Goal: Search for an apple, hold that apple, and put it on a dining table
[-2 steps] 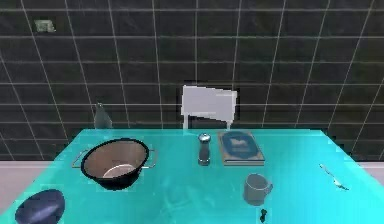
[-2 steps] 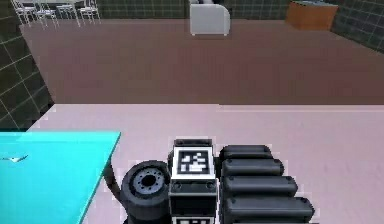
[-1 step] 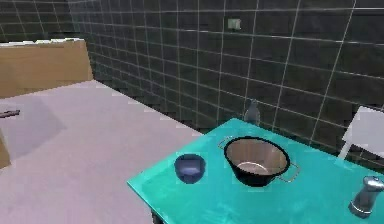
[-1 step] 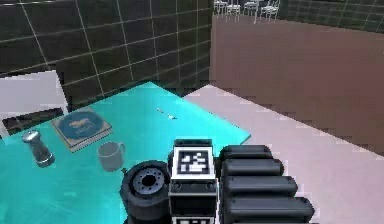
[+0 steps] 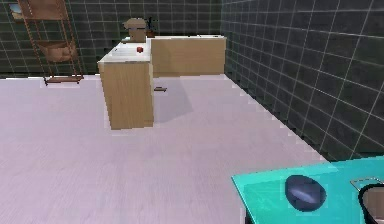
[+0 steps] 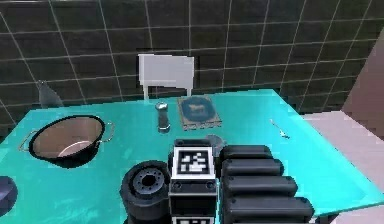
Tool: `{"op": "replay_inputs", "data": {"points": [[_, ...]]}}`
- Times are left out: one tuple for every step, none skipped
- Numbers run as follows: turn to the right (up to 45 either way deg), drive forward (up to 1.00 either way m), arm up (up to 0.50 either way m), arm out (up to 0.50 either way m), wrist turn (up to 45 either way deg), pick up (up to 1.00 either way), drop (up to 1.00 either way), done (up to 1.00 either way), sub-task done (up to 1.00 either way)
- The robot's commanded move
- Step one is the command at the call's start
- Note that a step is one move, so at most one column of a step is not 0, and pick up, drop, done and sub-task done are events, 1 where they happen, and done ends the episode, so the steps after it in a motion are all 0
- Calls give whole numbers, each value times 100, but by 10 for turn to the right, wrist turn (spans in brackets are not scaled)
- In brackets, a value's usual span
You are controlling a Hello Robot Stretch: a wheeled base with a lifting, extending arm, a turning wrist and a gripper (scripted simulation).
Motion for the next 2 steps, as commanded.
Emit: {"op": "replay_inputs", "data": {"points": [[-30,0,0,0,0,0,0,0,0],[0,0,0,48,0,0,0,0,0]]}}
